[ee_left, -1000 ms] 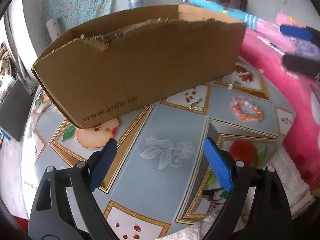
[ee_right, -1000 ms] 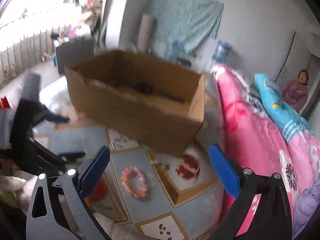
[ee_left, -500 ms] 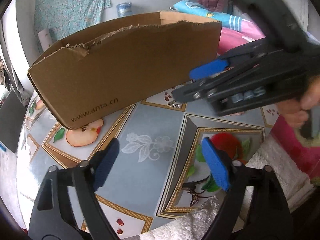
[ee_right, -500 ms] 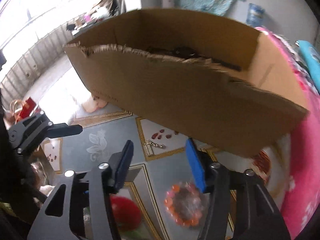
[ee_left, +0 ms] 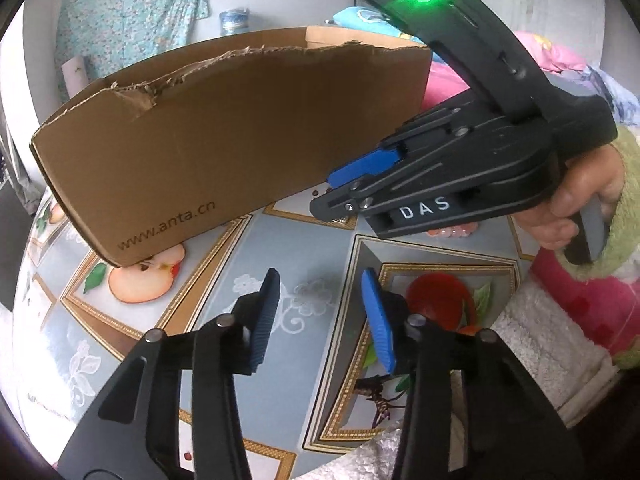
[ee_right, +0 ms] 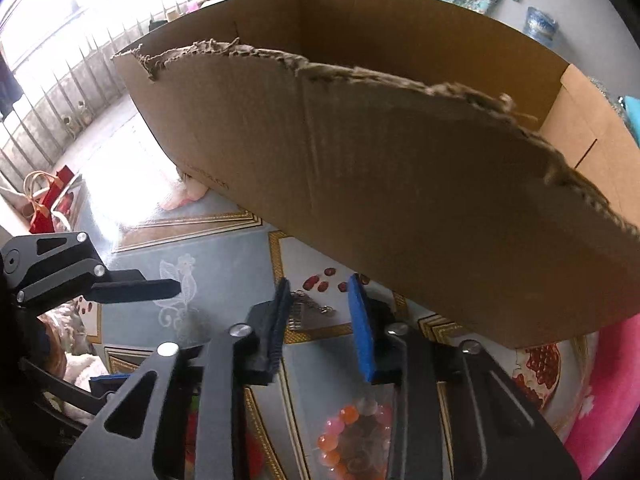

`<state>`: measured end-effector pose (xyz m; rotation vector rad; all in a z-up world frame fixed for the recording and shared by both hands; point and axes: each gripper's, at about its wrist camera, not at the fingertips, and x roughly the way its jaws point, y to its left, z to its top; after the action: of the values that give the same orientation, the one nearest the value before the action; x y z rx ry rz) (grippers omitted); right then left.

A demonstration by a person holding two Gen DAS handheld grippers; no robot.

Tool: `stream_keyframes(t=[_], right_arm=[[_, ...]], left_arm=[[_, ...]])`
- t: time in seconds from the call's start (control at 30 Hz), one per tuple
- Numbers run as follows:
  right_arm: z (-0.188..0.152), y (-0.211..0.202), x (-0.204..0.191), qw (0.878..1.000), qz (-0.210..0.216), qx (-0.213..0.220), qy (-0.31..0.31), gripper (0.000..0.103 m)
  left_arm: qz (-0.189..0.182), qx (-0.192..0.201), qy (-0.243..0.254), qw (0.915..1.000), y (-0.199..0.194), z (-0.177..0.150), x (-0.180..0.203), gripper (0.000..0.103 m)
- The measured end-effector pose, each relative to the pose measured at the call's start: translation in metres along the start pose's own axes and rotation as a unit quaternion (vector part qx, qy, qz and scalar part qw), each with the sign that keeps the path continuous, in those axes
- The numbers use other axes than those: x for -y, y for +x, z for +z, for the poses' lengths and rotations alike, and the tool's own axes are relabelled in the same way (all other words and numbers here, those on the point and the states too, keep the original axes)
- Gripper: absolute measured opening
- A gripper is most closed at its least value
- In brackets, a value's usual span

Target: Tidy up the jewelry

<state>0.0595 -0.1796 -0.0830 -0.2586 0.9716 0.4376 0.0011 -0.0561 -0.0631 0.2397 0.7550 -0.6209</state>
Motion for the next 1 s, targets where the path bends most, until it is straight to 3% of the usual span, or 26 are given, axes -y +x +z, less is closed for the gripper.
stream_keyframes(t=[0.07,0.2,0.5,0.67,0.83,1.0], right_arm=[[0.001,0.0,-0.001,1.0,0.007,-0.006,0.001,0.008],[-0.002,-0.002,-0.001,0.999,0.033,-0.015,0.022,0.003],[-0.014,-0.034,0.017,0.985,0.114,0.013,0.127,0.003],[-0.025,-0.043,0.03,0.963,0.182,0.022,0.196,0.003],[-0.032,-0.035,0.035,0.949,0.208,0.013,0.235,0.003],[-0.035,-0.022,0.038,0.948,0.198,-0.006,0.248,0.006]], left_arm=[[0.002,0.004,0.002,1.0,0.0,0.001,0.001,0.04],[0.001,0.011,-0.001,0.9999,-0.001,0.001,0.002,0.04],[-0.008,0.019,-0.01,0.9997,-0.008,0.0,0.007,0.04],[-0.02,0.032,-0.006,0.9993,-0.012,0.005,0.013,0.04],[-0.019,0.027,0.01,0.9994,-0.007,0.007,0.019,0.04],[-0.014,0.008,0.013,0.9998,0.002,0.004,0.02,0.04]])
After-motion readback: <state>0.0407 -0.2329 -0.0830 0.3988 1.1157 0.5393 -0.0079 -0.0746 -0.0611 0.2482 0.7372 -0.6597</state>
